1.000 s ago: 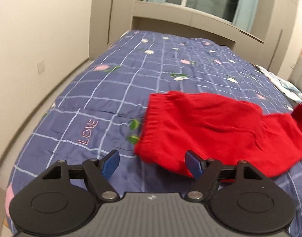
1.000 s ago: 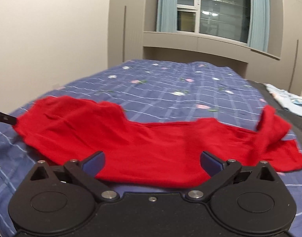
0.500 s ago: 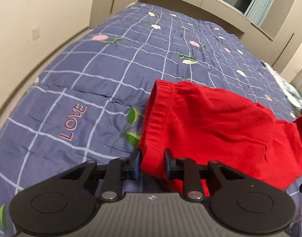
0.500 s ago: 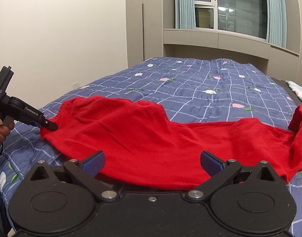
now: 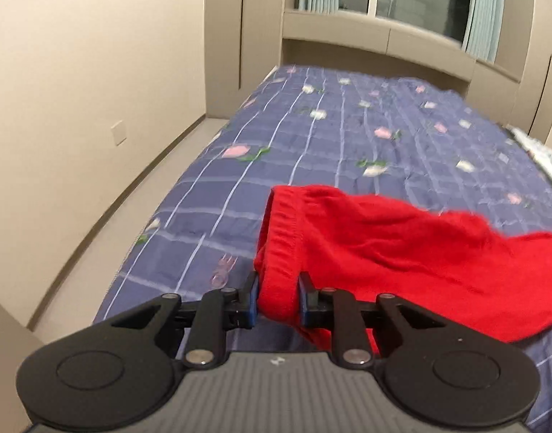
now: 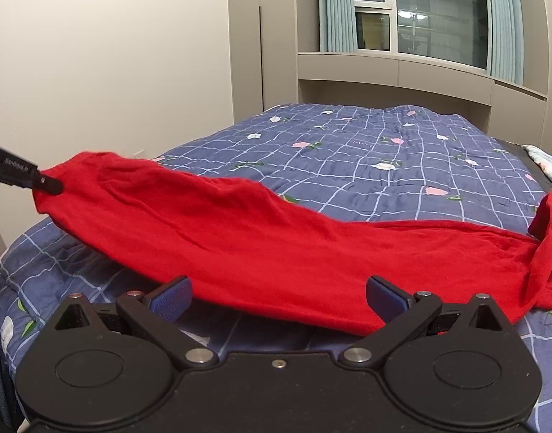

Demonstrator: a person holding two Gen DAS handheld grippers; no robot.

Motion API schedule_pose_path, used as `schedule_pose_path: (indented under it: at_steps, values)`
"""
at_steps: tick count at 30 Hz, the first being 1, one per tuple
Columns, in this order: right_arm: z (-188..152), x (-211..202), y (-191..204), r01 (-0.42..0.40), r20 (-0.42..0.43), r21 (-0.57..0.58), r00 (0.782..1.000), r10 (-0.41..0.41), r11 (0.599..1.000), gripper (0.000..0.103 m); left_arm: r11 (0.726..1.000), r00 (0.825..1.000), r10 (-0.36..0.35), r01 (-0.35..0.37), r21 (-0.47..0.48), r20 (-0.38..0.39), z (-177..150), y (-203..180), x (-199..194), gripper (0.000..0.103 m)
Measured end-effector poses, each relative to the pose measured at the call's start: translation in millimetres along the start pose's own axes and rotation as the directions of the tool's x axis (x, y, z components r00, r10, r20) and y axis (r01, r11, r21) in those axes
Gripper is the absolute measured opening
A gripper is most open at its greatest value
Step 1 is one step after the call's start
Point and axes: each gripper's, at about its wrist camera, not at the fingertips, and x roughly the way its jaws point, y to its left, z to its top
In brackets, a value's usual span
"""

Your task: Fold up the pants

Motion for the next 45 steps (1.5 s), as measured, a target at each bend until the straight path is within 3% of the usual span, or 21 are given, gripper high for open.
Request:
schedule_pose_path:
  at_steps: [6, 8, 9, 10, 15, 17, 21, 22, 25, 28, 30, 32, 36, 41, 45]
  values:
    - [-3, 5, 2, -0.018, -0.018, -0.005, 1.000, 0.017, 1.000, 0.102, 1.000, 0.990, 0.006, -0.010, -0.029, -0.141, -14, 3, 33, 0.030]
    - [-3, 5, 1, -0.024, -0.017, 0.001, 1.000, 0.024, 1.000, 0.102, 1.000, 0.991, 0.007, -0.010, -0.018, -0.135, -15, 5, 30, 0.047]
    - [-3, 6, -1, -0.029, -0.021, 0.008, 0.999, 0.030, 1.000, 0.102, 1.000, 0.993, 0.000, -0.001, -0.009, -0.121, -12, 5, 28, 0.064]
    - [-2, 8, -4, -0.034, -0.025, 0.014, 0.999, 0.034, 0.999, 0.102, 1.000, 0.994, 0.001, -0.001, 0.000, -0.106, -9, 6, 25, 0.073]
    - [17, 29, -20, -0.079, -0.017, 0.077, 0.997, 0.080, 0.994, 0.102, 0.998, 0.998, 0.050, -0.048, 0.046, -0.029, 11, 2, 24, 0.085]
    - [32, 42, -21, -0.114, -0.010, 0.094, 0.993, 0.115, 0.989, 0.102, 0.997, 0.998, 0.059, -0.058, 0.047, -0.010, 23, 1, 31, 0.085]
    - [70, 79, -16, -0.243, 0.006, 0.106, 0.970, 0.244, 0.964, 0.099, 0.998, 0.999, 0.046, -0.045, 0.042, -0.007, 43, -6, 48, 0.087]
    - [78, 88, -14, -0.272, 0.007, 0.114, 0.962, 0.273, 0.956, 0.096, 0.998, 0.999, 0.038, -0.037, 0.042, -0.004, 44, -8, 51, 0.091]
    - [102, 122, -4, -0.341, -0.018, 0.137, 0.938, 0.346, 0.930, 0.084, 0.998, 0.999, 0.015, -0.017, 0.056, 0.033, 38, -22, 49, 0.102]
    - [116, 152, 7, -0.340, -0.081, 0.122, 0.933, 0.351, 0.932, 0.063, 0.995, 0.998, 0.010, -0.017, 0.102, 0.065, 26, -40, 50, 0.102]
    - [117, 164, 11, -0.322, -0.144, 0.110, 0.931, 0.335, 0.940, 0.021, 0.986, 0.998, 0.042, -0.050, 0.160, 0.048, 18, -51, 57, 0.102]
    - [112, 162, 13, -0.318, -0.170, 0.089, 0.929, 0.329, 0.944, 0.010, 0.973, 0.994, 0.103, -0.106, 0.207, 0.023, 10, -60, 65, 0.102]
    - [88, 145, 14, -0.351, -0.224, 0.056, 0.908, 0.354, 0.935, 0.010, 0.957, 0.985, 0.164, -0.147, 0.250, -0.045, -5, -62, 84, 0.102]
    - [82, 141, 7, -0.381, -0.207, 0.091, 0.897, 0.391, 0.920, 0.038, 0.966, 0.987, 0.157, -0.145, 0.215, -0.044, -12, -58, 86, 0.103]
    - [101, 150, 0, -0.350, -0.140, 0.159, 0.918, 0.372, 0.923, 0.057, 0.969, 0.987, 0.154, -0.143, 0.201, -0.043, -14, -54, 86, 0.103]
